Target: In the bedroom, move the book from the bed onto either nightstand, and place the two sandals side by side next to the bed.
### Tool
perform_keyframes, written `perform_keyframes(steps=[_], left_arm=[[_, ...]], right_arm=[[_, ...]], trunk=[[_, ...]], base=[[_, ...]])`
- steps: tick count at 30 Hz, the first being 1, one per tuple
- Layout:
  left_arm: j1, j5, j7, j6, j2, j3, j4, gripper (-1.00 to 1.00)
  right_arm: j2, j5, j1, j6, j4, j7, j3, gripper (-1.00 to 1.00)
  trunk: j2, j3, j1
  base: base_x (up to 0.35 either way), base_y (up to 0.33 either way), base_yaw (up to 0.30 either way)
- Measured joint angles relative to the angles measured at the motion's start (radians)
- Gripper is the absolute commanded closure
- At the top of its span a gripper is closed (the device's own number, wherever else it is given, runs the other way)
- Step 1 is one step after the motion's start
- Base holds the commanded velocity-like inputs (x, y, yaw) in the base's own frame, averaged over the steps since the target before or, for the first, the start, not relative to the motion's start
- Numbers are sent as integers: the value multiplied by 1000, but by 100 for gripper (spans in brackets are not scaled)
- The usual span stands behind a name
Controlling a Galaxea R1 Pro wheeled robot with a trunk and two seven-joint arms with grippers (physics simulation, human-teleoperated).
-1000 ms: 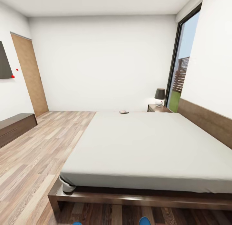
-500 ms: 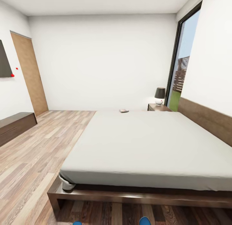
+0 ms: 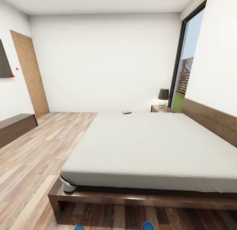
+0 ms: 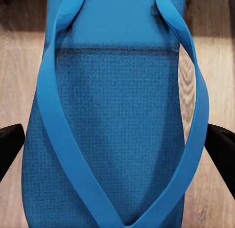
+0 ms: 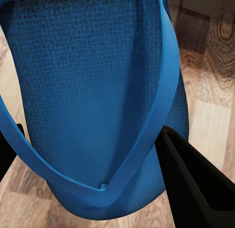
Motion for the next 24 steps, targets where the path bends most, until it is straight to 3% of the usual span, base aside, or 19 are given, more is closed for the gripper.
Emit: perform_keyframes(steps=[24], left_arm=[[-3, 1, 1, 0, 0, -1, -2, 100]], right_arm=[[-3, -2, 0, -1, -1, 0, -4, 100]], trunk=[[-168, -75, 92]], base=[[0, 0, 0]])
